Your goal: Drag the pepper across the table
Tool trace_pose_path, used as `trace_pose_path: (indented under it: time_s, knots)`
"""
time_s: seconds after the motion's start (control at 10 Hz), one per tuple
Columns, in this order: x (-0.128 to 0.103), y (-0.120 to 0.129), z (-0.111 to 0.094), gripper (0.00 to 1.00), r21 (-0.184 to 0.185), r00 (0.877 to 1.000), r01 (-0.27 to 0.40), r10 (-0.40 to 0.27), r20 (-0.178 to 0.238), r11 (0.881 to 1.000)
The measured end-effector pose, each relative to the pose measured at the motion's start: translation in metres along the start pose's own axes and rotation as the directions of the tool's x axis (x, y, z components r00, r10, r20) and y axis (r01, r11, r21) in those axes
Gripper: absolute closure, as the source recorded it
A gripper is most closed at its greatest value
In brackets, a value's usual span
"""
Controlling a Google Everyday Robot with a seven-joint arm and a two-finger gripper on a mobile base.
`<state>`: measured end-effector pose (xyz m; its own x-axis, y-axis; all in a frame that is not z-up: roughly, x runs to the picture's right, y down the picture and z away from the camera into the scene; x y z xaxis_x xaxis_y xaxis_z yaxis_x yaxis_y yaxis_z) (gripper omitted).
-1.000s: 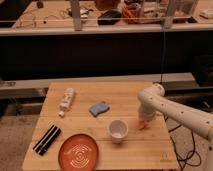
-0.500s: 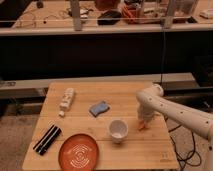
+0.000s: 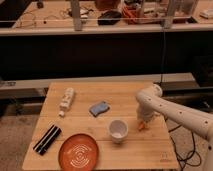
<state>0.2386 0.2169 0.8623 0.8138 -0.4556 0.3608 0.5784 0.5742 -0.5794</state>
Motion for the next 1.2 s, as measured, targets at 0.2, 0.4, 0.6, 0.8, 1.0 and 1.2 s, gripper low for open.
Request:
trace_pose_path:
  time_s: [0.2, 0.4, 0.6, 0.8, 1.0, 1.2]
  knots:
    - [-0.0023, 0.0002, 0.002, 0.97, -0.004, 1.0, 0.008, -0.008, -0.001, 1.0]
    - [-0.0051, -0.0009, 0.0009, 0.97, -0.002, 1.0, 0.013, -0.013, 0.0, 1.0]
    - [-0.0055, -0.001, -0.0006, 0.97, -0.002, 1.0, 0.013, -0.013, 0.001, 1.0]
    - [-0.0065, -0.0004, 0.001, 0.97, -0.005, 1.0, 0.017, -0.017, 0.0, 1.0]
    - [-0.0081, -0.0007, 0.0016, 0.97, -0.004, 1.0, 0.024, -0.024, 0.0, 1.0]
    - [-0.0096, -0.0008, -0.0004, 0.97, -0.004, 1.0, 0.028, -0.028, 0.003, 1.0]
